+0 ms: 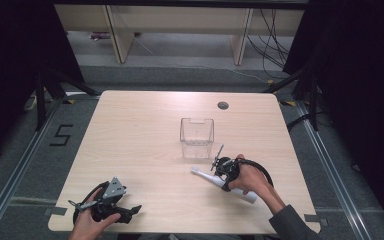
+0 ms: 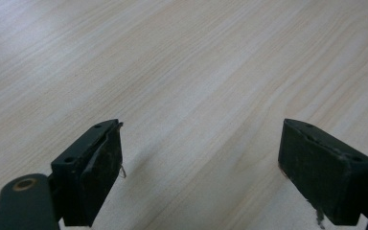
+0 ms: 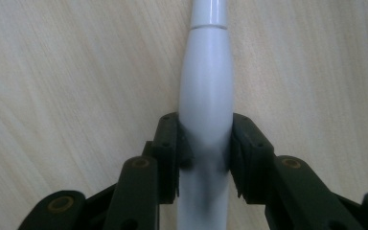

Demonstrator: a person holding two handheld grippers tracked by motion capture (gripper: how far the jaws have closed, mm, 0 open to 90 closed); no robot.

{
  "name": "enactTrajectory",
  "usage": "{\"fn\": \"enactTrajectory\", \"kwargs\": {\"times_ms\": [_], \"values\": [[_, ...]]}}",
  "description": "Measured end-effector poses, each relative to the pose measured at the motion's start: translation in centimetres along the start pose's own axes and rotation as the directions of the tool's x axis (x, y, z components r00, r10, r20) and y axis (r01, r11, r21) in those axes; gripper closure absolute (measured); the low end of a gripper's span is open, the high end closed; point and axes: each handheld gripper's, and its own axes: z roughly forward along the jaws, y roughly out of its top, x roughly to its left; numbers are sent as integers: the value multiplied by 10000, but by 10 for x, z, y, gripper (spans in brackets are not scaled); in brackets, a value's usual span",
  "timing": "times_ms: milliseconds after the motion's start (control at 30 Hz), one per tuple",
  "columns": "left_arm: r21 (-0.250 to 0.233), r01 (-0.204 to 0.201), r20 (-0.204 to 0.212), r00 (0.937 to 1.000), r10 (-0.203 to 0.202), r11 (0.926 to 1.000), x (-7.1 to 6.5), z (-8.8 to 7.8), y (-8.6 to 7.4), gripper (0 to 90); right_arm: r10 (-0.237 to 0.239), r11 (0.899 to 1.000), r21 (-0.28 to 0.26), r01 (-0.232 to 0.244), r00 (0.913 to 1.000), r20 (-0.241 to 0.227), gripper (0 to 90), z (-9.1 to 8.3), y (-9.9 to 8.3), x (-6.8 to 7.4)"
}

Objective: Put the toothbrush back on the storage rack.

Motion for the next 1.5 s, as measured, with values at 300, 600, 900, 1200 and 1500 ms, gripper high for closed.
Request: {"fn": "enactTrajectory", "kwargs": {"times_ms": [300, 600, 900, 1200, 1500], "values": [[-98, 44, -73, 10000, -44, 9999, 0, 1, 0, 149, 105, 9955, -937, -111, 9999, -69, 671, -11, -11, -1], [-118, 53, -77, 10000, -54, 9999, 0, 1, -1, 149, 226, 9714, -2365, -220, 9997, 1, 671, -25, -25, -8], [-128, 137, -103, 9999, -138, 9998, 0, 1, -1, 149, 787, 8820, -4631, -870, 9962, -372, 671, -46, -47, -22], [-207, 144, -108, 9998, -146, 9997, 0, 0, 0, 149, 1224, 8023, -5850, -1186, 9919, -333, 671, -57, -55, -27], [-185, -109, -142, 9998, 107, 9998, 1, -3, 1, 149, 1877, 7265, -6709, -1485, 9821, -143, 671, -63, -60, -35]]}}
